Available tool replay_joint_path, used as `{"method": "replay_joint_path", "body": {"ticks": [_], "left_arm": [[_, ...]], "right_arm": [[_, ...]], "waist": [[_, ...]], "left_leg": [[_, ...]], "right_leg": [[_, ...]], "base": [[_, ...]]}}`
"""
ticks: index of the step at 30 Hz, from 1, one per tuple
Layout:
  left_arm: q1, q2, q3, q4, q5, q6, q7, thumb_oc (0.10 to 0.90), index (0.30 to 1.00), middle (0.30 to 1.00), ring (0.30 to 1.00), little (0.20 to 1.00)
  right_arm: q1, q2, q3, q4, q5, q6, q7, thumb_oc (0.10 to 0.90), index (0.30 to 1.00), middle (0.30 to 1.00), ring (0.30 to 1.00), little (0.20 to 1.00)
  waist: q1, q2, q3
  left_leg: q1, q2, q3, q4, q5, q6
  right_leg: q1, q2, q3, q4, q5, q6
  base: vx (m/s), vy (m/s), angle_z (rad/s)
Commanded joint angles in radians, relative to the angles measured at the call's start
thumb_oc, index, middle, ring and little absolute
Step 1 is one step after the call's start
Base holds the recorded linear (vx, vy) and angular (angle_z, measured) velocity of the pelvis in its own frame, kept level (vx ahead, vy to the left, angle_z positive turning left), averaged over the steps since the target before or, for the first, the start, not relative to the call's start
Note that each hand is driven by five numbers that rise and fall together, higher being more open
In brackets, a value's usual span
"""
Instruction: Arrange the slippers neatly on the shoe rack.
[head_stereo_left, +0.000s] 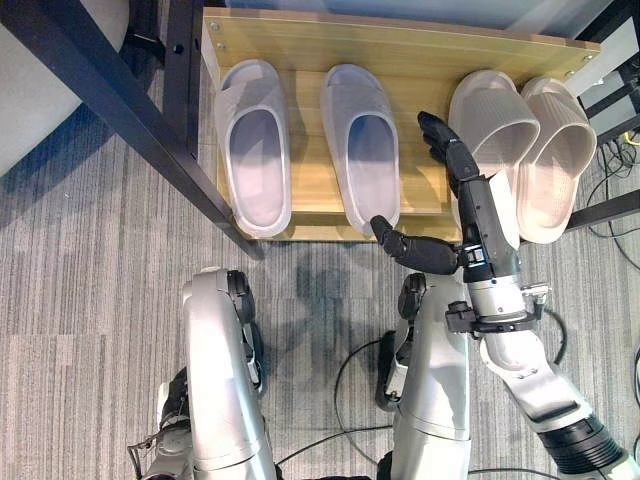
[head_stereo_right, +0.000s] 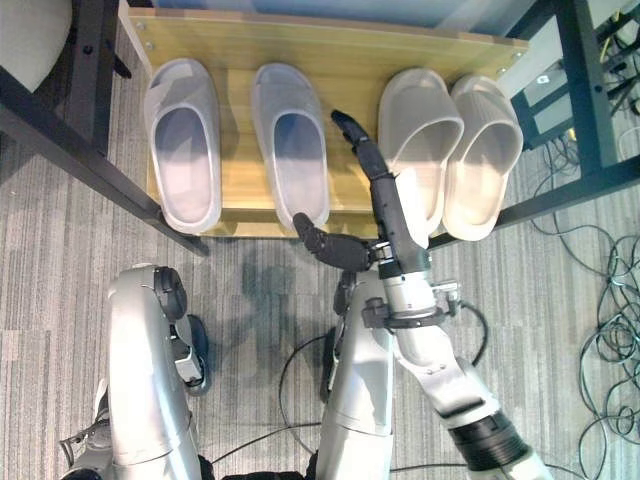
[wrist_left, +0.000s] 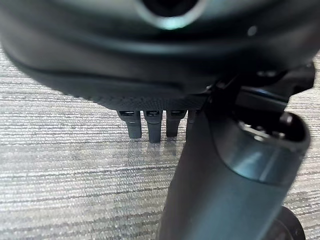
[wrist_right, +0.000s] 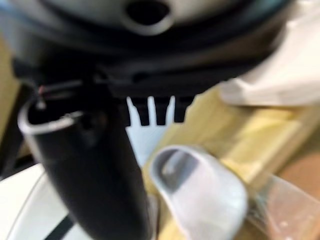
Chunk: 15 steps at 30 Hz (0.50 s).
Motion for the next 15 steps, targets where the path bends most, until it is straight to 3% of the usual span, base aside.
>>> {"method": "replay_joint_path", "body": {"ticks": [1,8,15], "left_arm": [[0.033,-0.029,-0.069,0.029,0.022,-0.012,0.027,0.8,0.9,0.9,0.9,0.9],[0.033,-0.027,-0.067,0.028,0.018,-0.005,0.041,0.8,0.9,0.9,0.9,0.9],[0.018,-0.024,-0.075,0.025,0.023,-0.001,0.045,0.8,0.9,0.9,0.9,0.9]], "right_arm": [[-0.089,-0.001,-0.054,-0.128,0.044,-0.066,-0.061,0.8,0.9,0.9,0.9,0.9],[-0.083,0.054,-0.012,-0.103,0.064,-0.061,-0.069,0.8,0.9,0.9,0.9,0.9],[-0.104,0.079,0.046,-0.068,0.163,-0.07,-0.017,0.8,0.9,0.9,0.9,0.9]], "waist": [[0.037,-0.005,-0.028],[0.036,-0.001,-0.028],[0.037,0.003,-0.028]], "left_leg": [[0.121,-0.043,-0.067,-0.057,-0.134,0.084],[0.121,-0.045,-0.064,-0.065,-0.131,0.084],[0.121,-0.044,-0.062,-0.067,-0.128,0.081]], "right_leg": [[-0.001,0.02,0.108,-0.059,0.068,-0.166],[-0.001,0.021,0.106,-0.065,0.072,-0.165],[-0.001,0.02,0.104,-0.065,0.073,-0.163]], "base": [[0.0,0.0,0.0],[0.0,0.0,0.0],[0.0,0.0,0.0]]}}
